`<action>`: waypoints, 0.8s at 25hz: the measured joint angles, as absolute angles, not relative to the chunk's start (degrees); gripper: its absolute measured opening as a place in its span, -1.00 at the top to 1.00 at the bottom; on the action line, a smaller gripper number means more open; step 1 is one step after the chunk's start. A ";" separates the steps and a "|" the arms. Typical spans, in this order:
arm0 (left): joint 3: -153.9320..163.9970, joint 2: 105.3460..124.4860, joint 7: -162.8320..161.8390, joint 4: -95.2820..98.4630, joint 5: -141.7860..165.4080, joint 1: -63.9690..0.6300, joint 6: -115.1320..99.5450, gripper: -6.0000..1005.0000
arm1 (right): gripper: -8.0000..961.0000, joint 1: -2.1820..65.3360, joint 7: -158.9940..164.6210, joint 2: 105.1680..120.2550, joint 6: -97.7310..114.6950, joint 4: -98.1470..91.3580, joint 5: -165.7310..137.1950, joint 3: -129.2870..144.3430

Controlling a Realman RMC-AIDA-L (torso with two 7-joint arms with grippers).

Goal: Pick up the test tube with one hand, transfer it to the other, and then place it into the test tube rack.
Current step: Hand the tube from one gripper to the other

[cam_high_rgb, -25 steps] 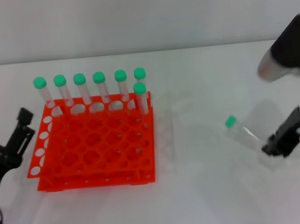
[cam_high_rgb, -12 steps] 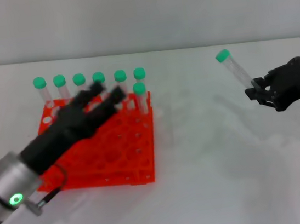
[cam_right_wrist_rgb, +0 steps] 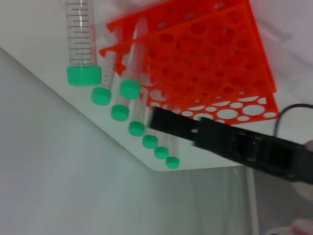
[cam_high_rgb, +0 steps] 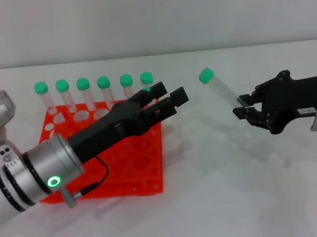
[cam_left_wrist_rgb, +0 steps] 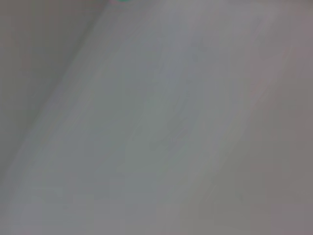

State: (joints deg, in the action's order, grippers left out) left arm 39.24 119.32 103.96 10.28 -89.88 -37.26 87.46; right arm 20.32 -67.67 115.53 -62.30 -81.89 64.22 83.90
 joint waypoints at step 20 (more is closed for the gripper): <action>43.48 119.46 102.46 10.52 -89.92 -40.38 82.61 -0.74 | 0.57 20.84 -69.23 115.61 -59.19 -83.54 68.03 89.45</action>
